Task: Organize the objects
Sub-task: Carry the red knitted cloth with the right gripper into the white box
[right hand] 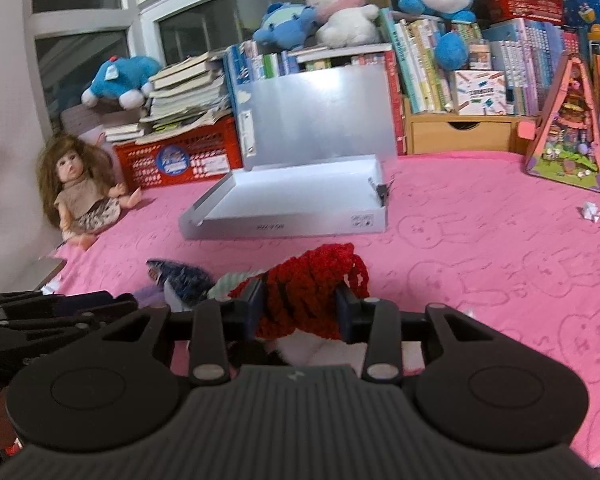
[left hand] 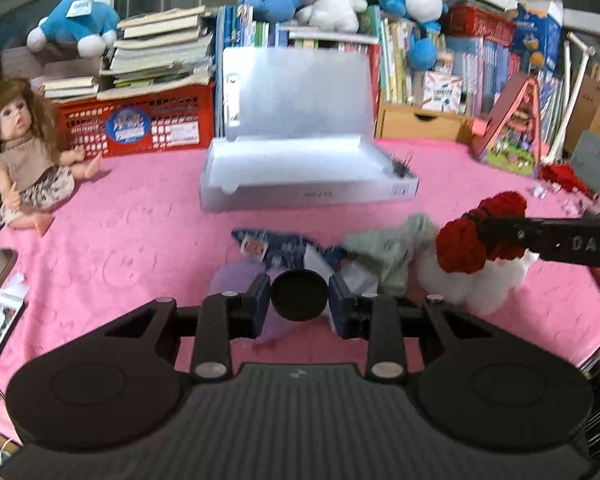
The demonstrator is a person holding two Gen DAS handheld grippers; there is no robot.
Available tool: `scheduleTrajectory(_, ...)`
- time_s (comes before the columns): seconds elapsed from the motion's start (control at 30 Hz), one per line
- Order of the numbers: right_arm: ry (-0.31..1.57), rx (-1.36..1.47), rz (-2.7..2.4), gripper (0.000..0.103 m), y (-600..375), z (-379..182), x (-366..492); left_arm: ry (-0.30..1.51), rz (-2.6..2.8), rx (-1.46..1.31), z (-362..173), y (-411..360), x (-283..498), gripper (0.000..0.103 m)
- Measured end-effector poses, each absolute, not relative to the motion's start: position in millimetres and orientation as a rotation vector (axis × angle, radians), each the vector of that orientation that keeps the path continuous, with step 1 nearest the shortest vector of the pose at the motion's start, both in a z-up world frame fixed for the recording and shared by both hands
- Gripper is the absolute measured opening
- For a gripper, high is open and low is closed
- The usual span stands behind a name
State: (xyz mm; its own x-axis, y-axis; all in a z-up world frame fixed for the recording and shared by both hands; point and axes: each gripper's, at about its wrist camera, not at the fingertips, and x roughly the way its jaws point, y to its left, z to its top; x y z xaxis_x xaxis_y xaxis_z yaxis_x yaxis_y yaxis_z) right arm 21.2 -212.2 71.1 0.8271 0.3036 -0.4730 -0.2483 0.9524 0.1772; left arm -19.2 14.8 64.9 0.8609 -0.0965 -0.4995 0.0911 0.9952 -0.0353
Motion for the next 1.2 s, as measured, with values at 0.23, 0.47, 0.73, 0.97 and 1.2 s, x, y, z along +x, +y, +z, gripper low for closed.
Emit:
scheduleTrajectory(0.23,0.495,0.098,0.256,0.041,-222,91,38,0.475,-0.120,-0.016,95,13,2,0.037)
scheduleTrajectory(0.47,0.491,0.125,0.241,0.041,-233,104,60,0.461,-0.115,-0.009,114,13,30,0.037)
scheduleTrajectory(0.73,0.498,0.151,0.232,0.041,-245,112,85,0.489,-0.100,-0.028,121,17,71,0.037)
scheduleTrajectory(0.97,0.513,0.150,0.237,0.041,-251,120,112,0.515,-0.085,-0.036,123,20,107,0.037)
scheduleTrajectory(1.2,0.575,0.198,0.244,0.041,-253,118,150,0.574,-0.057,-0.033,115,19,161,0.037)
